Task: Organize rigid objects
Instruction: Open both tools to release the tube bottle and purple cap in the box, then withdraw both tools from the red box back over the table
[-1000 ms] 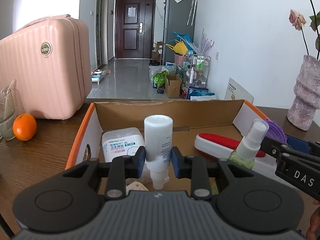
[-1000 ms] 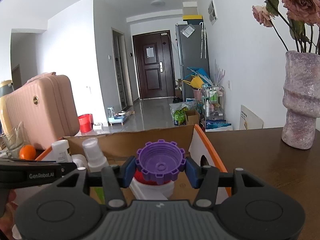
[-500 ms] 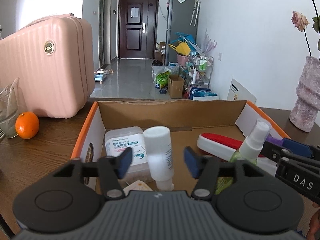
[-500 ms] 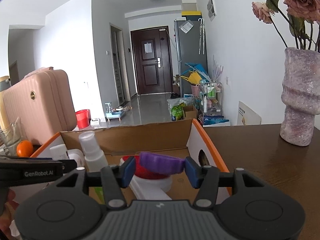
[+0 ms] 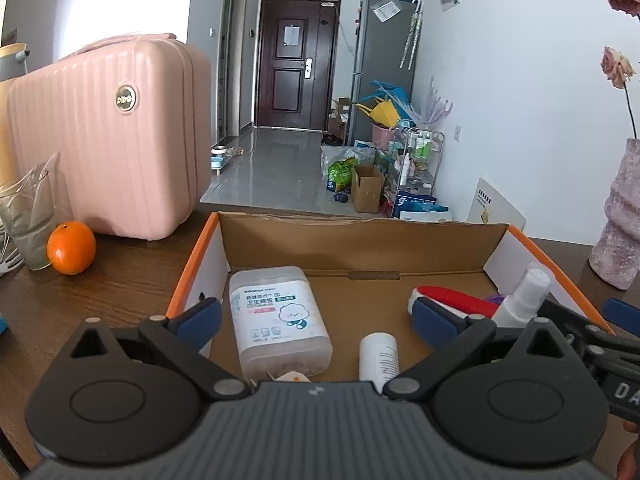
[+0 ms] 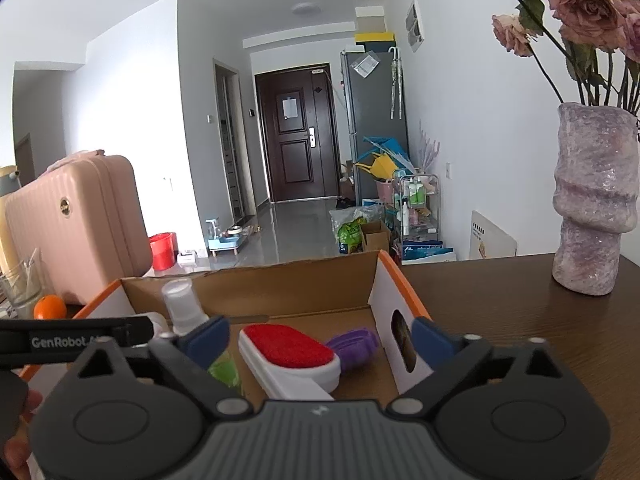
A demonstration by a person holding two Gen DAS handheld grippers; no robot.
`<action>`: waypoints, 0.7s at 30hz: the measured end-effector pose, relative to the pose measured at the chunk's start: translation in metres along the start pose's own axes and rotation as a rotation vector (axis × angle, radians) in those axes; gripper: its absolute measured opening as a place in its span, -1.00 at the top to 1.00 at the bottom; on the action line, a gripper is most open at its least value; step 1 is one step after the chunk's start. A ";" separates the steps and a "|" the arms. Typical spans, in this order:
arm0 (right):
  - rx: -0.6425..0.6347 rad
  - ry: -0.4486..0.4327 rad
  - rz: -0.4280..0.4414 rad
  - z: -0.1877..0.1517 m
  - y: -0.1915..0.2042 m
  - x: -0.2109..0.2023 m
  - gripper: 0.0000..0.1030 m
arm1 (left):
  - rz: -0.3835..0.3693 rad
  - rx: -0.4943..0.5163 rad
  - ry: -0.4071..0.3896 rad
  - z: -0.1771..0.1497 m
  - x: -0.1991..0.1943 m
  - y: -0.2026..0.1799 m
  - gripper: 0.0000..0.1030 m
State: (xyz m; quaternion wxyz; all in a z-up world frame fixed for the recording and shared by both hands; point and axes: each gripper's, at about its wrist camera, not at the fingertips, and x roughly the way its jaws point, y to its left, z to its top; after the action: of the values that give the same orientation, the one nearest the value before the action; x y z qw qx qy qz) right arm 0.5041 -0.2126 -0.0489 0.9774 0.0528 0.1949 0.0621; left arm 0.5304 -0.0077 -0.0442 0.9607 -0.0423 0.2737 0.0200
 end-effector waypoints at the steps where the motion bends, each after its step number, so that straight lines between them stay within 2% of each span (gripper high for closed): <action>1: 0.000 0.000 0.001 0.000 0.000 0.000 -0.99 | 0.002 -0.002 0.003 0.000 0.001 0.001 -1.00; 21: 0.002 -0.018 0.012 0.002 0.002 -0.006 -1.00 | 0.021 -0.003 -0.014 -0.001 -0.006 -0.001 -1.00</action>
State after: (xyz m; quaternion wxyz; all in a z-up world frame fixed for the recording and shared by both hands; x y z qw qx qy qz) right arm 0.4994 -0.2114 -0.0447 0.9787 0.0555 0.1857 0.0674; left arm 0.5250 -0.0088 -0.0414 0.9622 -0.0409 0.2675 0.0307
